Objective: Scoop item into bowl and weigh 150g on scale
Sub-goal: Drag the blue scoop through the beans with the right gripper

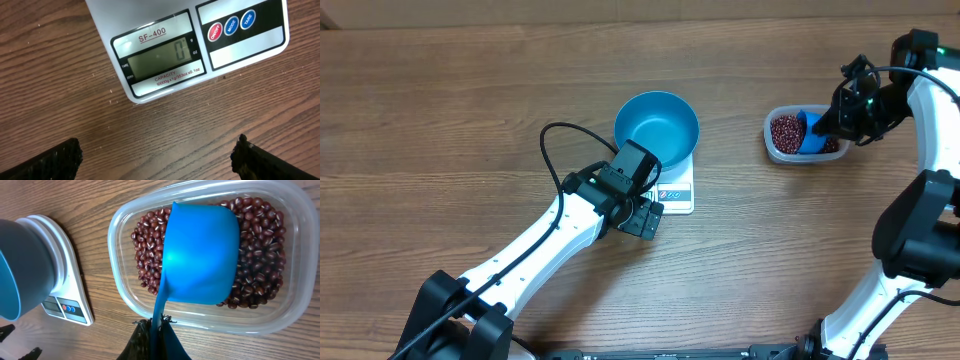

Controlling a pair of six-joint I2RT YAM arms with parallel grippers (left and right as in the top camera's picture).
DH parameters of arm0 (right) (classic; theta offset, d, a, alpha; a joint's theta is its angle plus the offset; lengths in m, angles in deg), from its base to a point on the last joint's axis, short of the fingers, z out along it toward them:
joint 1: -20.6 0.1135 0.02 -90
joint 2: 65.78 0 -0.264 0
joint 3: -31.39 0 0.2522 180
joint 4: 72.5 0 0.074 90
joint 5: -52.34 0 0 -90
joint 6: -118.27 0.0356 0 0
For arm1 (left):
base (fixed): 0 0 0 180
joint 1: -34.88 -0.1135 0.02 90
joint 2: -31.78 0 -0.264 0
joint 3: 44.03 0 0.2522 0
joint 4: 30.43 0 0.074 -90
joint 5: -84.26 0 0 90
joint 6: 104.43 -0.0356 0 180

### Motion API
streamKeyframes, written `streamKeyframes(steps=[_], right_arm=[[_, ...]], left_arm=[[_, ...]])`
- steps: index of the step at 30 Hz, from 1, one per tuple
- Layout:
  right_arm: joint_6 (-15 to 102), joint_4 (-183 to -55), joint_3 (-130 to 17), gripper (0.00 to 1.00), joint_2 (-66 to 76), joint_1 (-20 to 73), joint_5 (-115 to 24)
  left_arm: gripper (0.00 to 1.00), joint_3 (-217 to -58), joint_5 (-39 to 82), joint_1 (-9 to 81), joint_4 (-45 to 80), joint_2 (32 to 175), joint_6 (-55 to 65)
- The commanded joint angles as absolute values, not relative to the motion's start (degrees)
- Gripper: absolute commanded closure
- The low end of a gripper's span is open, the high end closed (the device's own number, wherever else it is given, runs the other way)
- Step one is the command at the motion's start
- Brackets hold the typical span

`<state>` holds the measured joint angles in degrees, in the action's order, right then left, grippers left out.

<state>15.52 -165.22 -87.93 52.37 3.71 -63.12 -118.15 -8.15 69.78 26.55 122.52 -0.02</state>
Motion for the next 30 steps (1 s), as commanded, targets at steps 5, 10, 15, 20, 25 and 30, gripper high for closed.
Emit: streamKeyframes(steps=[5,10,15,20,25,30], right_arm=[[14.6,-163.5,-84.8,0.96,53.6,1.8,-66.3],[14.6,-161.7,-84.0,0.96,53.6,1.2,-68.0],[14.6,-161.4,-84.0,0.96,53.6,1.2,-68.3],[14.8,-162.0,-84.0,0.96,53.6,0.4,-68.8],[14.8,-161.5,-84.0,0.96,53.6,-2.9,-71.6],[14.8,-161.7,-84.0,0.96,53.6,-4.0,-71.3]], left_arm=[[0.01,-117.9,-8.7,70.2,26.4,122.1,-1.2],[0.01,-117.9,-8.7,70.2,26.4,122.1,-1.2],[0.00,-117.9,-8.7,70.2,26.4,122.1,-1.2],[0.00,-117.9,-8.7,70.2,26.4,122.1,-1.2],[0.00,-117.9,-8.7,70.2,26.4,122.1,-1.2],[0.00,-117.9,-8.7,70.2,26.4,122.1,-1.2]])
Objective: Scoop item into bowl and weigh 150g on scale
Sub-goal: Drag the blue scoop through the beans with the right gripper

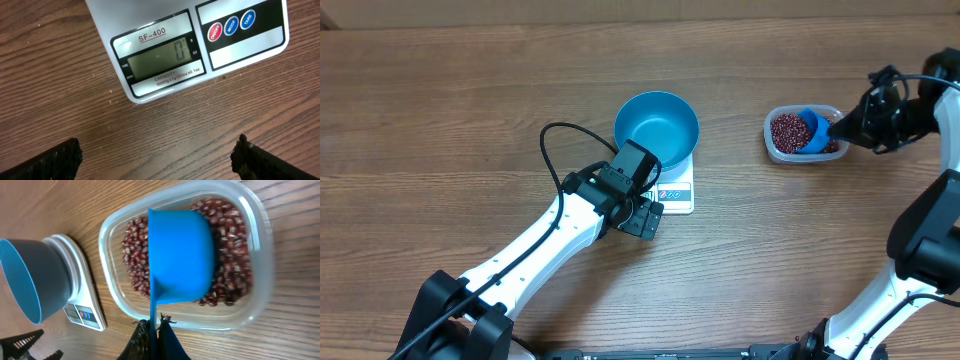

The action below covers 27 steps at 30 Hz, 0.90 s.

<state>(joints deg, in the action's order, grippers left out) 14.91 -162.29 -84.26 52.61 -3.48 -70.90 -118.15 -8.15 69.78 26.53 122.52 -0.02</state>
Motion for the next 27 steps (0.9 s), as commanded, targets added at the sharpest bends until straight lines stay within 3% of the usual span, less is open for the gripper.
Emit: streamKeyframes(steps=[1,23,27], right_arm=[[14.7,-161.7,-84.0,0.96,53.6,-4.0,-70.9],[16.4,-154.8,-79.9,0.96,53.6,-3.8,-67.2],[16.3,-154.4,-79.9,0.83,53.6,-3.8,-70.9]], left_arm=[[0.00,-117.9,-8.7,70.2,26.4,122.1,-1.2],[0.00,-117.9,-8.7,70.2,26.4,122.1,-1.2],[0.00,-117.9,-8.7,70.2,26.4,122.1,-1.2]])
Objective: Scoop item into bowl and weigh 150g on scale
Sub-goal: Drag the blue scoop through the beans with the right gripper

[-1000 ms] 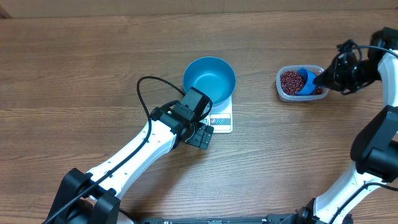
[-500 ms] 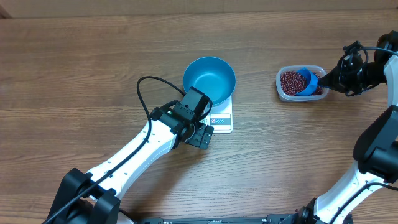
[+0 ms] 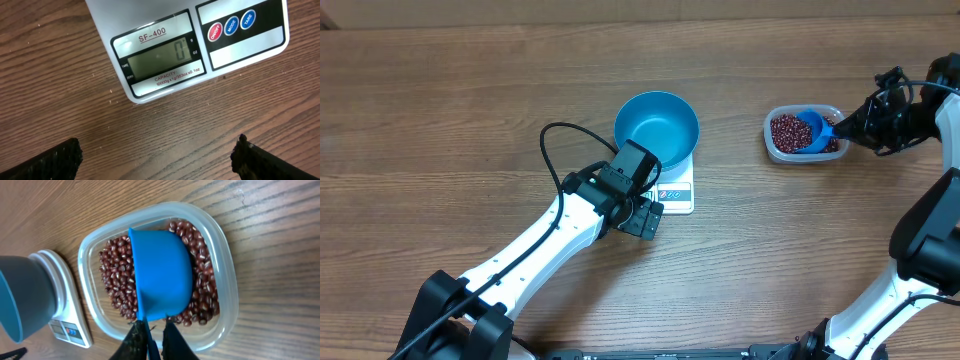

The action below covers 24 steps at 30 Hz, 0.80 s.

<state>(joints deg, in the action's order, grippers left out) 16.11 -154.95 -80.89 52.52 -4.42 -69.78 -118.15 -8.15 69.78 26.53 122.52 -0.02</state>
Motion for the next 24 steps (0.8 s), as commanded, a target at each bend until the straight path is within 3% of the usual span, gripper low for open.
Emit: streamKeyframes(steps=[1,19,24], right_arm=[[16.3,-154.4,-79.9,0.81,53.6,-3.8,-71.3],[17.4,-154.0,-79.8,0.78,53.6,-3.8,-73.3],[18.1,-155.4,-79.8,0.63,53.6,-3.8,-72.9]], left_arm=[[0.00,-117.9,-8.7,70.2,26.4,122.1,-1.2],[0.01,-117.9,-8.7,70.2,26.4,122.1,-1.2],[0.00,-117.9,-8.7,70.2,26.4,122.1,-1.2]])
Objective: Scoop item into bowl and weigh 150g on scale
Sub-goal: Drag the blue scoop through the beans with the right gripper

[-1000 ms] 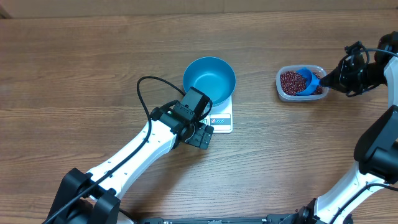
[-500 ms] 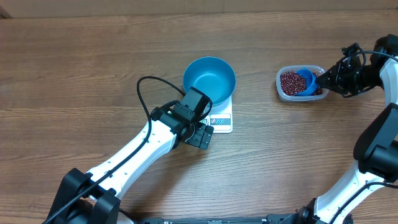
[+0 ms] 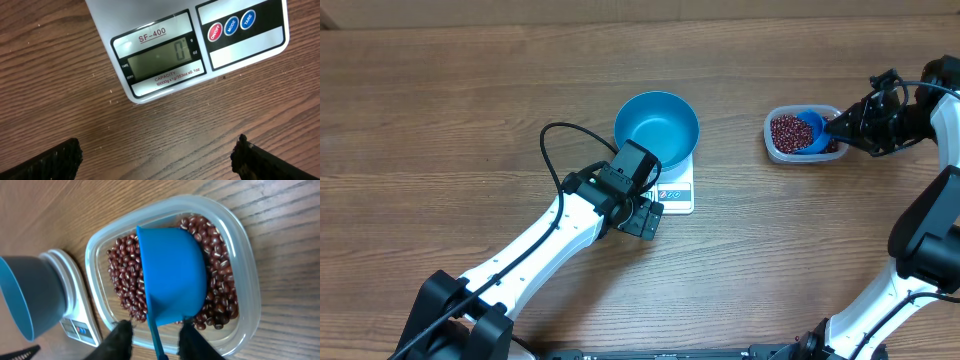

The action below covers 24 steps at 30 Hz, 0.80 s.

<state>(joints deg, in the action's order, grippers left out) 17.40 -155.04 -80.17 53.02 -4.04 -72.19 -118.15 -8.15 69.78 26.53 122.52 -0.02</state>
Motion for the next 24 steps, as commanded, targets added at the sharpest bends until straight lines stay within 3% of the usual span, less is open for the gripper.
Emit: streamKeyframes(steps=[1,4,9,17,24], right_arm=[[19.1,-155.5,-79.8,0.62,53.6,-3.8,-72.0],[21.3,-155.3,-79.8,0.62,53.6,-3.8,-68.4],[22.8,-155.1,-79.8,0.71,53.6,-3.8,-68.4],[23.5,-153.9,-79.8,0.73,53.6,-2.8,-68.4],[23.9,-152.9,-79.8,0.86,53.6,-1.9,-68.4]], left_arm=[[0.00,-117.9,-8.7,70.2,26.4,122.1,-1.2],[0.00,-117.9,-8.7,70.2,26.4,122.1,-1.2],[0.00,-117.9,-8.7,70.2,26.4,122.1,-1.2],[0.00,-117.9,-8.7,70.2,26.4,122.1,-1.2],[0.00,-117.9,-8.7,70.2,26.4,122.1,-1.2]])
